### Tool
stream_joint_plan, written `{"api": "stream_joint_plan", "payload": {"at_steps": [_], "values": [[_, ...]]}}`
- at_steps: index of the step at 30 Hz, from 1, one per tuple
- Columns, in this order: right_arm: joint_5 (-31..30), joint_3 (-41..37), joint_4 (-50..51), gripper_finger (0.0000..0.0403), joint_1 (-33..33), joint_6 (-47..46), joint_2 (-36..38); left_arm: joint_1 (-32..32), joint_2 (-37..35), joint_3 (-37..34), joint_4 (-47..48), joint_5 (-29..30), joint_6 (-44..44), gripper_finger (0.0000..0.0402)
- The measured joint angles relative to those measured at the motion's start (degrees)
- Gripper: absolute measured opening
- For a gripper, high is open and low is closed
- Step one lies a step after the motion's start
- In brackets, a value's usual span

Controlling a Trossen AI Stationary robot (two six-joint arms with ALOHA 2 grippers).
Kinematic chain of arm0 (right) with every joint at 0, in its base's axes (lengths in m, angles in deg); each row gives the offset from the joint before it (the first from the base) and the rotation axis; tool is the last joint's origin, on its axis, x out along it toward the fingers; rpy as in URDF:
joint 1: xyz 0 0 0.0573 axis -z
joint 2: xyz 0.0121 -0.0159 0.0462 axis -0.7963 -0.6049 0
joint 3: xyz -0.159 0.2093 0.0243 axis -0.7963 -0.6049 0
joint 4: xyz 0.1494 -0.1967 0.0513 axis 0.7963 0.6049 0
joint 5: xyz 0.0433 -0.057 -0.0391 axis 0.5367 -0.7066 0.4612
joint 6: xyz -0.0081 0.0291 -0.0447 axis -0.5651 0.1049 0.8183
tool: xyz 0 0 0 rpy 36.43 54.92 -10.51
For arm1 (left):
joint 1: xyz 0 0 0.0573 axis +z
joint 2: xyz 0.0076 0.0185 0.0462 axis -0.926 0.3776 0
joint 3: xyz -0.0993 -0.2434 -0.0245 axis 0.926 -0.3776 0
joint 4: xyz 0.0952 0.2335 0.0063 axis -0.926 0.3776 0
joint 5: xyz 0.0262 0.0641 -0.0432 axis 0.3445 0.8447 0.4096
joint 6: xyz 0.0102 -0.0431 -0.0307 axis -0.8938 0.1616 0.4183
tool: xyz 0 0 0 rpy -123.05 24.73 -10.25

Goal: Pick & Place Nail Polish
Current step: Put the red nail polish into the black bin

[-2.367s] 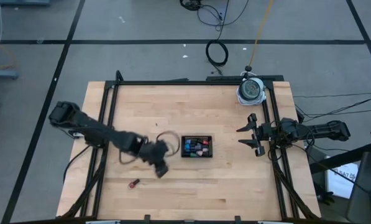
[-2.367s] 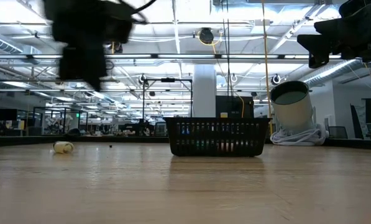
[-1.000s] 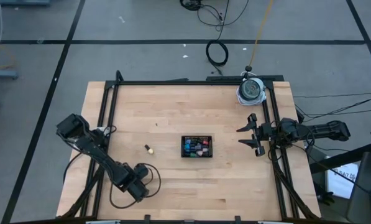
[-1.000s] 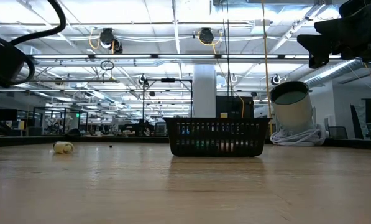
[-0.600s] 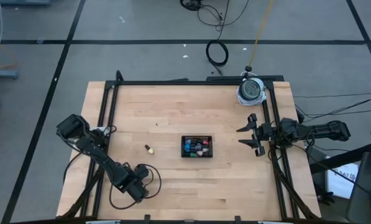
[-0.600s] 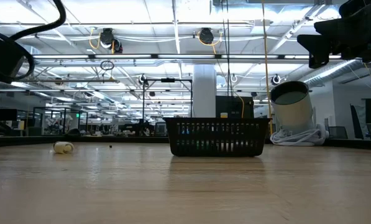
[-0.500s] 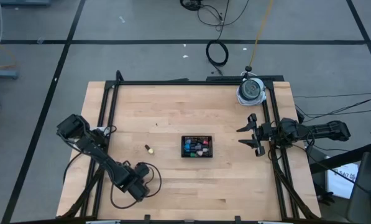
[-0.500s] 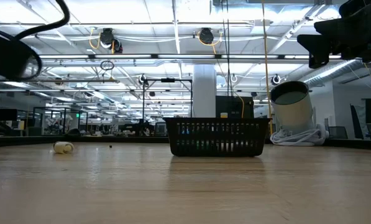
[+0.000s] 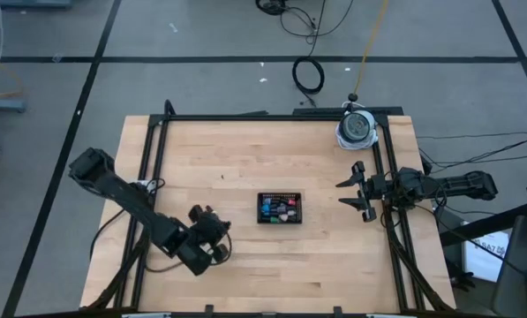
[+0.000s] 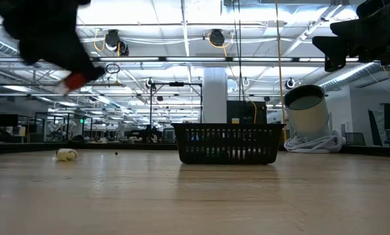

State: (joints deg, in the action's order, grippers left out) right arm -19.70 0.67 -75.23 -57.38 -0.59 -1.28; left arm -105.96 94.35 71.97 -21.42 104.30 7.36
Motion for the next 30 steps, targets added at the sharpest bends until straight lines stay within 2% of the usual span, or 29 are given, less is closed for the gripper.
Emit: {"api": "stream_joint_plan", "payload": {"at_steps": [4, 8, 14, 19, 22, 30], "values": [[0.0, 0.0, 0.0, 0.0192, 0.0, 0.0, 0.0, 0.8, -4.4, 0.0, -8.1, 7.0, -13.2, 0.0032], [0.0, 0.0, -0.3, 0.0192, 0.0, 0.0, 0.0, 2.0, -7.1, 0.1, -17.7, 6.1, -23.3, 0.0032], [0.0, 0.0, 0.0, 0.0192, 0.0, 0.0, 0.0, 4.4, -8.1, 0.2, -41.9, -6.5, -34.9, 0.0032], [0.0, 0.0, 0.0, 0.0192, 0.0, 0.0, 0.0, 6.2, -7.6, 0.3, -59.6, -21.5, -48.1, 0.0032], [0.0, 0.0, 0.0, 0.0192, 0.0, 0.0, 0.0, 7.0, -7.5, 0.2, -63.3, -26.6, -53.4, 0.0032], [0.0, 0.0, 0.0, 0.0192, 0.0, 0.0, 0.0, 9.3, -7.5, 0.2, -63.7, -29.8, -53.6, 0.0032]]}}
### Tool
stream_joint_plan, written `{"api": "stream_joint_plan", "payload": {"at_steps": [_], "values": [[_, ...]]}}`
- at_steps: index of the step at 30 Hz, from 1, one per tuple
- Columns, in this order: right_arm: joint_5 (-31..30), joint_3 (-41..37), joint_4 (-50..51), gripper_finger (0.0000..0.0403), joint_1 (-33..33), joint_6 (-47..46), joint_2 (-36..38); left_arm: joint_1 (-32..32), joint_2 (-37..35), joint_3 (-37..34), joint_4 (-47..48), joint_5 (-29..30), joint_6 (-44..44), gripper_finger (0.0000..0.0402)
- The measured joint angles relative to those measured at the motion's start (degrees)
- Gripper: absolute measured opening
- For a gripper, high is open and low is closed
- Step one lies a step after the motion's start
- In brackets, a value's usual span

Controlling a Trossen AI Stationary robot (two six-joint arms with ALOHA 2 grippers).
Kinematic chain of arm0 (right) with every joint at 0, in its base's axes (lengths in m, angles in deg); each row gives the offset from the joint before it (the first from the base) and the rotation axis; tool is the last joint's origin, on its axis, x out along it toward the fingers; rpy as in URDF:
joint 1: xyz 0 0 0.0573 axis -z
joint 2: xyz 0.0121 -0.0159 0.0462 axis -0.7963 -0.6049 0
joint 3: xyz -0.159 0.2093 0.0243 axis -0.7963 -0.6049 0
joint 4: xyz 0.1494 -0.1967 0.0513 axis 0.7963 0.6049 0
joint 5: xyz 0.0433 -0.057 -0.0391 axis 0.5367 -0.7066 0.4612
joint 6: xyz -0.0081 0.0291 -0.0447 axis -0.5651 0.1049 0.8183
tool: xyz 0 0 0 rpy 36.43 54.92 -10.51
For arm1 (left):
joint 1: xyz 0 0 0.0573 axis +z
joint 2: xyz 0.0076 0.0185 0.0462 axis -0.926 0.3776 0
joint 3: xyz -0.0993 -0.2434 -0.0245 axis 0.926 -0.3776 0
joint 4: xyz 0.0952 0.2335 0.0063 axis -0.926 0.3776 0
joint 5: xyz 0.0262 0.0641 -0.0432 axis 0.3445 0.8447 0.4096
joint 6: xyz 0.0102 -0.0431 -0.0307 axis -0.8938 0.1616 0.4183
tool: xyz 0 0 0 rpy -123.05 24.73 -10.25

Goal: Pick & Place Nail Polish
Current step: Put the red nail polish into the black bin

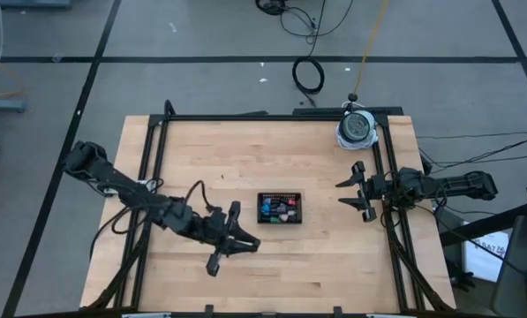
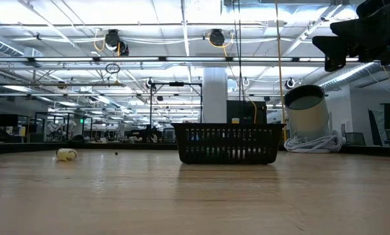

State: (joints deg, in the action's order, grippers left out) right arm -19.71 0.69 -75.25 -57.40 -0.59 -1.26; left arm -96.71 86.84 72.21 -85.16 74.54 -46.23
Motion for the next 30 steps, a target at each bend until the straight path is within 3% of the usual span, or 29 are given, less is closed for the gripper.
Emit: {"api": "stream_joint_plan", "payload": {"at_steps": [6, 9, 13, 22, 30], "values": [[0.0, 0.0, 0.0, 0.0192, 0.0, 0.0, 0.0, -0.4, 0.0, 0.0, -8.5, -4.4, 1.8, 0.0032], [0.0, 0.0, 0.0, 0.0192, 0.0, 0.0, 0.0, -2.0, 0.5, 0.0, -12.1, -7.7, -5.0, 0.0032], [0.0, 0.0, 0.0, 0.0192, 0.0, 0.0, 0.0, -3.8, 0.7, 0.0, -12.5, -10.4, -11.1, 0.0032], [0.0, 0.0, 0.0, 0.0192, 0.0, 0.0, 0.0, -4.8, 0.5, 0.0, -13.3, -10.6, -13.8, 0.0032], [0.0, 0.0, 0.0, 0.0192, 0.0, 0.0, 0.0, -7.5, 0.0, 0.0, -10.4, -14.7, -20.0, 0.0032]]}}
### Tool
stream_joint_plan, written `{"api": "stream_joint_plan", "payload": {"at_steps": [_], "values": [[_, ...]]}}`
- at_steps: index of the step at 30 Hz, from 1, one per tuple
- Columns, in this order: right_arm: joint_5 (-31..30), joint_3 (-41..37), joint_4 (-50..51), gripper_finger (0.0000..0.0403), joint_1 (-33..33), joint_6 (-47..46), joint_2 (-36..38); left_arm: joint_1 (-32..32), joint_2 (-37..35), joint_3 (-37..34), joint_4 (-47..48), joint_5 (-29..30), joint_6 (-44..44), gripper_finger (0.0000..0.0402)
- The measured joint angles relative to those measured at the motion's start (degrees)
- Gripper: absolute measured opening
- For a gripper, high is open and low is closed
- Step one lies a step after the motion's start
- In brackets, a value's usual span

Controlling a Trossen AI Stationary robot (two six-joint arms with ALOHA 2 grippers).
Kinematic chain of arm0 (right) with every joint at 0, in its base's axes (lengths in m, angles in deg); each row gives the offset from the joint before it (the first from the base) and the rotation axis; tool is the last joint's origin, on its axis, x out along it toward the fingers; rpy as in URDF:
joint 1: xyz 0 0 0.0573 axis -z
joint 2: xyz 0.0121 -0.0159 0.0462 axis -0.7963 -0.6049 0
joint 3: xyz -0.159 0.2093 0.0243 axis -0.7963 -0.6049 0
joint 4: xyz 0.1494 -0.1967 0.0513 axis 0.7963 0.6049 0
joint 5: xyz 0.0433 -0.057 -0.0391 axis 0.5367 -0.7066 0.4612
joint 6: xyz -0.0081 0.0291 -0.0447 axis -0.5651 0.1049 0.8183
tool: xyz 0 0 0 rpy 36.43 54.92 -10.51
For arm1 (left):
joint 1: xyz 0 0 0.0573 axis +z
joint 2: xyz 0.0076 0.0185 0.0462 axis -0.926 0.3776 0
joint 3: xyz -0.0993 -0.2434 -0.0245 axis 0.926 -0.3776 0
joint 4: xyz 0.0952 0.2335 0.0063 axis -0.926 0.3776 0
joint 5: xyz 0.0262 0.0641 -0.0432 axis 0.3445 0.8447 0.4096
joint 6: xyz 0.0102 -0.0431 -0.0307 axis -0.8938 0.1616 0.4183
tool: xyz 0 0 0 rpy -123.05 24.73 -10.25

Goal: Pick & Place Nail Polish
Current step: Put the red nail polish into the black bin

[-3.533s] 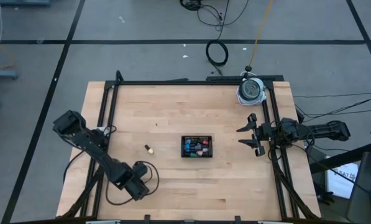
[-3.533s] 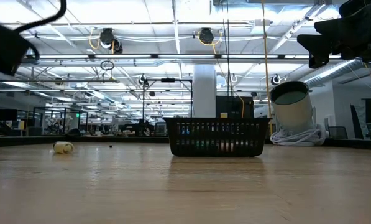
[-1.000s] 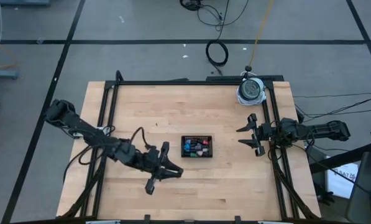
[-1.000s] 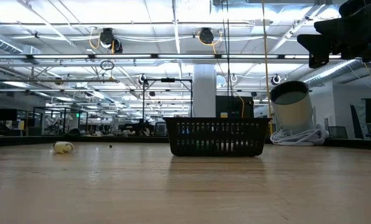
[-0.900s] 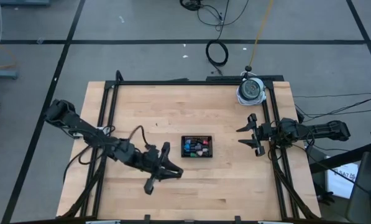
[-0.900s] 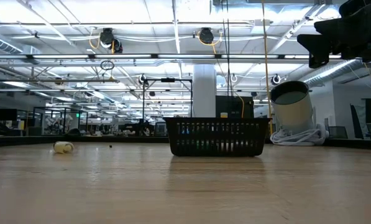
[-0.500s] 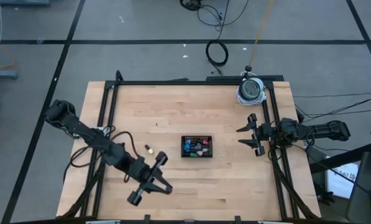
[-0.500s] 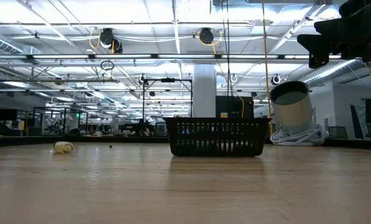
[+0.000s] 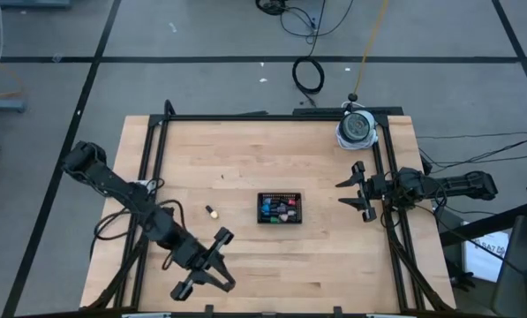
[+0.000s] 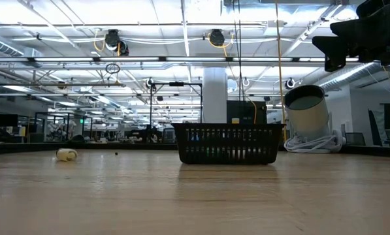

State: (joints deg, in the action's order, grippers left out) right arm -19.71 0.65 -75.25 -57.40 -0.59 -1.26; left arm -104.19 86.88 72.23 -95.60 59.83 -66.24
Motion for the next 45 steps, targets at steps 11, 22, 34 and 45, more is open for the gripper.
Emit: {"api": "stream_joint_plan", "payload": {"at_steps": [11, 22, 34, 45], "values": [[0.0, 0.0, 0.0, 0.0192, 0.0, 0.0, 0.0, -0.6, 0.5, 0.0, -2.6, 1.4, -4.1, 0.0032], [0.0, 0.0, 0.0, 0.0192, 0.0, 0.0, 0.0, -2.1, 0.8, 0.0, -0.4, 4.9, -4.6, 0.0032], [0.0, 0.1, 0.0, 0.0192, 0.0, 0.0, 0.0, -2.8, -0.6, 0.0, -5.4, -0.3, -2.9, 0.0032], [0.0, 0.1, 0.0, 0.0192, 0.0, 0.0, 0.0, -1.8, -0.3, 0.0, -1.2, 17.2, -5.0, 0.0032]]}}
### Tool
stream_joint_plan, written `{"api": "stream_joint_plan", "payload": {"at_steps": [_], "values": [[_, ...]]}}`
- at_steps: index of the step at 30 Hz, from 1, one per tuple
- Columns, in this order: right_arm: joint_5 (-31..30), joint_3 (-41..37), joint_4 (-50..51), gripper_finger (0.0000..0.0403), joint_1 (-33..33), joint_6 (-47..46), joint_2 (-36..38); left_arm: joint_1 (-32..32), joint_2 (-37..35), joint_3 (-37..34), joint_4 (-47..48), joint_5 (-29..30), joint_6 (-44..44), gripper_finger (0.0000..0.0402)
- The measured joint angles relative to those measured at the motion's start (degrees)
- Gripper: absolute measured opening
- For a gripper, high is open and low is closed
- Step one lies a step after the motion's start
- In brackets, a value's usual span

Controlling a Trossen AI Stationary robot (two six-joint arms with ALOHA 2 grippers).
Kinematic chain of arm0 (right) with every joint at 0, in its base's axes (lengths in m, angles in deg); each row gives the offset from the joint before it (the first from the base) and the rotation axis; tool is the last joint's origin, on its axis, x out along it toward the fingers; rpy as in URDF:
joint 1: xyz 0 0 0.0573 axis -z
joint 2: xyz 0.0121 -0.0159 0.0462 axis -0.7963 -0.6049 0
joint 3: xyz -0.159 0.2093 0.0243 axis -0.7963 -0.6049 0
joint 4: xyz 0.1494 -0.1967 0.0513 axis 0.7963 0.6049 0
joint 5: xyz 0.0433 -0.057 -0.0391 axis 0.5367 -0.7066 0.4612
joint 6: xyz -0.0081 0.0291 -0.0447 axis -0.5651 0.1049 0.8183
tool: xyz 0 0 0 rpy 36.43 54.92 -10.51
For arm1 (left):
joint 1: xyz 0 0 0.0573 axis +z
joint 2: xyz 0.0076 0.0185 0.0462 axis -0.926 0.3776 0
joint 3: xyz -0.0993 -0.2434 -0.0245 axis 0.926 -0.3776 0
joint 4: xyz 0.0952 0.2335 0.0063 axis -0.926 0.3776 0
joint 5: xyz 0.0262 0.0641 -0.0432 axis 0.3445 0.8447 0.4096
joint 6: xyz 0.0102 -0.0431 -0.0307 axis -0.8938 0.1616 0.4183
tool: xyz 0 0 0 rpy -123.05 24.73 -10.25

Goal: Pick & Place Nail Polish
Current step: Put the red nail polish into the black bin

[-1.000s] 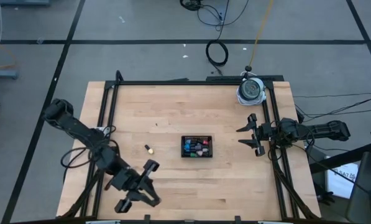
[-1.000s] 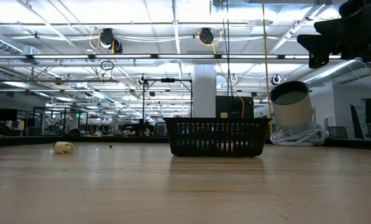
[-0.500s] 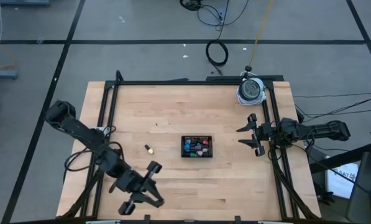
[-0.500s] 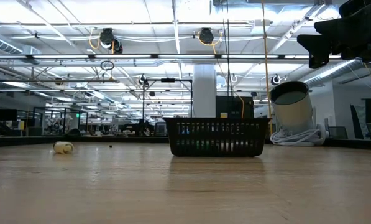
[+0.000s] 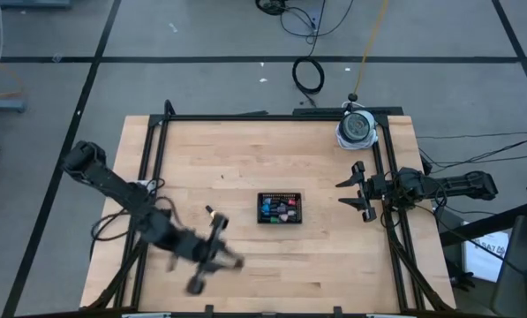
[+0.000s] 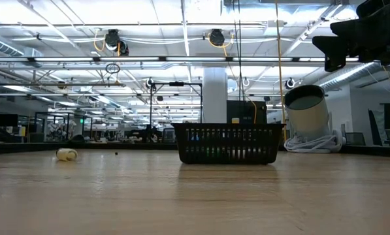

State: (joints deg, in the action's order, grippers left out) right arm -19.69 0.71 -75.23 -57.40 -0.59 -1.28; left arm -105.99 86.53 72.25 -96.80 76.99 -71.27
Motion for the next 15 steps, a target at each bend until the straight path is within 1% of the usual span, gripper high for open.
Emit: {"api": "stream_joint_plan", "payload": {"at_steps": [2, 4, 5, 7, 10, 12, 13, 15], "values": [[0.0, 0.0, 0.0, 0.0192, 0.0, 0.0, 0.0, 2.6, 0.4, 0.0, 0.7, 6.7, 2.7, 0.0032], [0.0, 0.0, 0.0, 0.0192, 0.0, 0.0, 0.0, 5.7, 0.4, 0.0, 2.4, 10.7, 6.2, 0.0032], [0.0, 0.0, 0.0, 0.0192, 0.0, 0.0, 0.0, 7.5, 0.5, 0.0, 3.8, 11.1, 7.7, 0.0032], [0.0, 0.0, 0.0, 0.0192, 0.0, 0.0, 0.0, 11.1, 0.5, 1.2, 9.5, 11.1, 11.0, 0.0032], [0.0, 0.0, 0.0, 0.0192, 0.0, 0.0, 0.0, 17.0, 0.9, 4.7, 23.8, 10.8, 18.7, 0.0032], [0.0, 0.0, 0.0, 0.0192, 0.0, 0.0, 0.0, 20.8, 2.4, 6.5, 32.1, 10.8, 23.6, 0.0032], [0.0, 0.0, 0.0, 0.0192, 0.0, 0.0, 0.0, 22.5, 3.3, 6.9, 35.2, 10.5, 25.6, 0.0032], [0.0, 0.0, 0.0, 0.0192, 0.0, 0.0, 0.0, 25.6, 6.0, 7.2, 36.8, 7.3, 28.0, 0.0032]]}}
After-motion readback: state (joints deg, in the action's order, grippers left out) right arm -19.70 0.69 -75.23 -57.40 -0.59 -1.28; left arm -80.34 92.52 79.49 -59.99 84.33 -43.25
